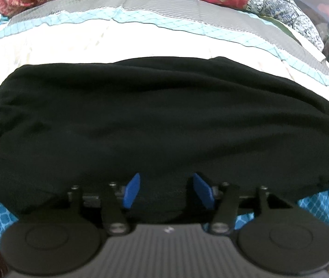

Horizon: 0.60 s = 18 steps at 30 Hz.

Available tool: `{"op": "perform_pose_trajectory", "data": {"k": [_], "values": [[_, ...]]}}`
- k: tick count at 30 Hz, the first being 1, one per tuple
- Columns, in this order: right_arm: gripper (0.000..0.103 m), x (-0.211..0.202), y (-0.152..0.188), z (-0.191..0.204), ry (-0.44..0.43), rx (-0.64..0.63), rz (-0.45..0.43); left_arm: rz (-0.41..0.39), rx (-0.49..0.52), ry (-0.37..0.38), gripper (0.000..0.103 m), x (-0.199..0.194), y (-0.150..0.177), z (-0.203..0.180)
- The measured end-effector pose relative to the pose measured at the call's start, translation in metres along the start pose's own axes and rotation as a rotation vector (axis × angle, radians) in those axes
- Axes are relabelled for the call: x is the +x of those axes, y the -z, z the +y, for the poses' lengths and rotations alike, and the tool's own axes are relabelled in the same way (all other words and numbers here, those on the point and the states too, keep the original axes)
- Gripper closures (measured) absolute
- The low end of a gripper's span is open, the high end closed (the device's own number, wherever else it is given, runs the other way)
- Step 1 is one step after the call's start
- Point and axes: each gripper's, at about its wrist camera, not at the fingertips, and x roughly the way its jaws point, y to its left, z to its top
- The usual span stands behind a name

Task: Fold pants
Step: 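Open both grippers and release the pants onto the bed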

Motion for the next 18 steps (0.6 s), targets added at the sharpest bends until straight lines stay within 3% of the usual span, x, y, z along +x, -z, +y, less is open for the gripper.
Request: {"op": "perform_pose_trajectory", "data": {"k": [4,8,13,18], "values": [[0.043,0.004,0.007,0.003,0.018,0.008,0.039,0.002,0.027,0.005,0.033,0.003,0.001,-0.004],[0.04,0.004,0.014,-0.006,0.024,0.093,0.036,0.016,0.06,0.016,0.001,0.007,0.003,-0.011],[0.035,0.001,0.017,-0.008,0.009,0.161,0.033,-0.002,0.121,-0.02,0.0,0.009,0.01,-0.021],[0.019,0.004,0.018,-0.005,-0.016,0.17,0.029,-0.012,0.142,-0.03,0.0,0.007,0.014,-0.024]]}}
